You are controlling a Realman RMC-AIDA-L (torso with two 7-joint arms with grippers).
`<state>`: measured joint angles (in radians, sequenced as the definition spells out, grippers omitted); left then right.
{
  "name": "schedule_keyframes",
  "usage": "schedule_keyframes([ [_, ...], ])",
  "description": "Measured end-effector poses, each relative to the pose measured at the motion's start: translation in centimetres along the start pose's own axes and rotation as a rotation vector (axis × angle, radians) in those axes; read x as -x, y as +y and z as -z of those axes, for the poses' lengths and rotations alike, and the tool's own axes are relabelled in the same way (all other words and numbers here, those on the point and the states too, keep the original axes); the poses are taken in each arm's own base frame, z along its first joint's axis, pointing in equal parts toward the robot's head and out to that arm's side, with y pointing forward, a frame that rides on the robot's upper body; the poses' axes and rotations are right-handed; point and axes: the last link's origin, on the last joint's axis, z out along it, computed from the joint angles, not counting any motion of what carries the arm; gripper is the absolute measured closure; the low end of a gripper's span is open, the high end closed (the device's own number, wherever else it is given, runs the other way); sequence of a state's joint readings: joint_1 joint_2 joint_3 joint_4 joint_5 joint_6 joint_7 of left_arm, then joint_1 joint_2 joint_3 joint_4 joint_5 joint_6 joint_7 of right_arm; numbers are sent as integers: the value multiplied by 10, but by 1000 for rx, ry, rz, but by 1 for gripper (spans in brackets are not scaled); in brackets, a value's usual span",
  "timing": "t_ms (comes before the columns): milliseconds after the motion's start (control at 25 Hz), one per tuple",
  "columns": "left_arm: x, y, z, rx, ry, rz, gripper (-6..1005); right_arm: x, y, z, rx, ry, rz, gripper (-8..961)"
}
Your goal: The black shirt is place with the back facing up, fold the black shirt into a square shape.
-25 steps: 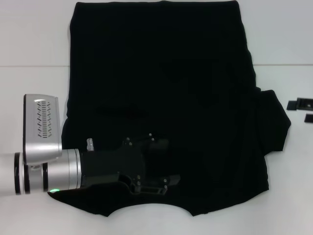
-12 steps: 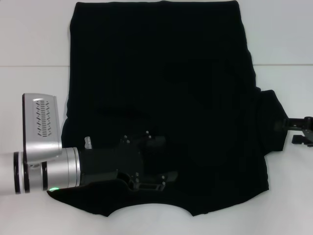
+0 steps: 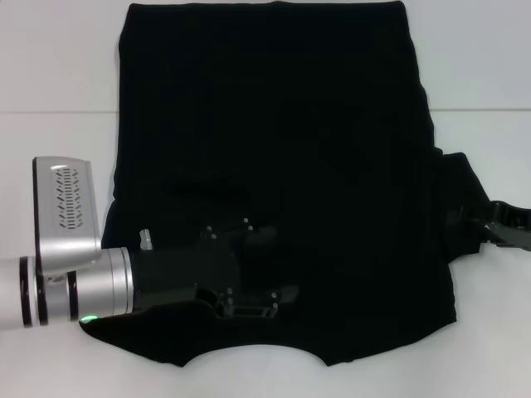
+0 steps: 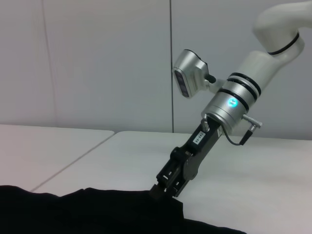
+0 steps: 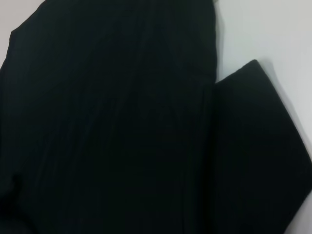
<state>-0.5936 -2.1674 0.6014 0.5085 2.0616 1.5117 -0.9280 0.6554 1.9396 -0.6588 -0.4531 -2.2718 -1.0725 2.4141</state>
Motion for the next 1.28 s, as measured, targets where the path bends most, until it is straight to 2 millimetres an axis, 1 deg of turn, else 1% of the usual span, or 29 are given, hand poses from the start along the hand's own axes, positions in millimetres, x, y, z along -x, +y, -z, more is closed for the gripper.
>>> schedule_keyframes([
  [80,0,-1,1,-7,3,2,125,0,0,-2,-6,-7,12,250],
  [520,-2,-4,5,-26,19,18,125,-3,-3,-3,-16,-19,15,489],
  [720,-1,-3,4,-24,21,21,124,-3,-6,-1,-18,-26,21,731],
  [920,-1,-1,2,-20,25,29,124,-3,-14,6,-29,-51,17,929],
  [1280,0,0,2,-23,33,41,124,0,-33,24,-47,-126,-11,941],
])
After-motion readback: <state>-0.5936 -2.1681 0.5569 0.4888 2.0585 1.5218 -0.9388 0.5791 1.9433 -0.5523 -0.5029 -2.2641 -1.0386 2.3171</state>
